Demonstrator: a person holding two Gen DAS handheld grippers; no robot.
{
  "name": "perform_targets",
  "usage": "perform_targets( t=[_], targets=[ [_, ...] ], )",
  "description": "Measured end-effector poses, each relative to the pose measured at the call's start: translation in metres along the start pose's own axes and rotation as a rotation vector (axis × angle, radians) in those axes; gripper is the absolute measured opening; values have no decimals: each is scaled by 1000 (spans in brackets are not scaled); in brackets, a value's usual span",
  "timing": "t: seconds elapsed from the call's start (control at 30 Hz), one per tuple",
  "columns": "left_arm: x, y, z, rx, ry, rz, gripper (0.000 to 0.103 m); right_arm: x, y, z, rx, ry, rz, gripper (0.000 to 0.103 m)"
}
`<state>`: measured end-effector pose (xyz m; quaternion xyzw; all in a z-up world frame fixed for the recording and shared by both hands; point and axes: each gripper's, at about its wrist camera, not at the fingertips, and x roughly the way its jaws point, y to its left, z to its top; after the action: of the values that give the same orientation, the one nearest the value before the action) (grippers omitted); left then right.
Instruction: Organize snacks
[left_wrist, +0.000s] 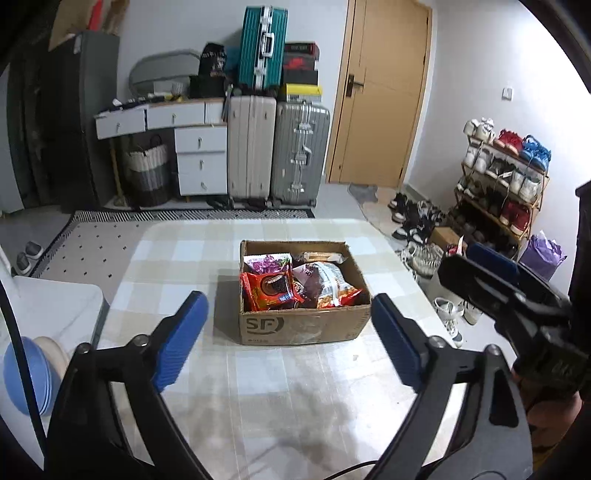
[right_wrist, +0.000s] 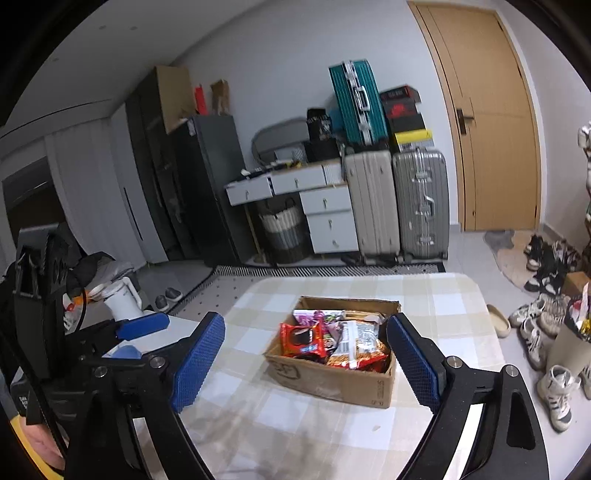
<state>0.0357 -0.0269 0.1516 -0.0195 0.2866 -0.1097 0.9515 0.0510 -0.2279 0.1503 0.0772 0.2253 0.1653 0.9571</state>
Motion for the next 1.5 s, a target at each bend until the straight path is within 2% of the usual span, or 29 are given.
perform_targets(
  t=[0.07,0.33,0.47,0.63,0.8,0.93,1.03,1.2,1.3,1.5],
  targets=[
    [-23,-4,-7,12,-38,32,102,-16,7,-7,-7,-17,0,93],
    [-98,-2,-45,-15,-115,63,102,-77,33,-45,-36,-91,-12,96],
    [-137,-3,-67,0,-186,94,102,-96,37,-64,-37,-122,-8,99],
    [-166,-1,-100,14,-269,143,102,-112,43,-102,-78,-170,-30,102],
    [-156,9,-123,-9,-276,165,102,-99,39,-138,-106,-184,-69,102],
    [-133,17,-137,-20,-291,190,102,-90,31,-158,-99,-234,-74,102],
    [-114,19,-148,0,-302,208,102,-82,24,-161,-101,-233,-80,102],
    [-73,17,-151,31,-230,223,102,-70,19,-163,-96,-205,-83,102],
    [-70,13,-149,20,-262,195,102,-65,18,-163,-96,-190,-86,102],
    [-59,5,-147,27,-232,169,102,-63,19,-168,-103,-172,-106,102]
  ],
)
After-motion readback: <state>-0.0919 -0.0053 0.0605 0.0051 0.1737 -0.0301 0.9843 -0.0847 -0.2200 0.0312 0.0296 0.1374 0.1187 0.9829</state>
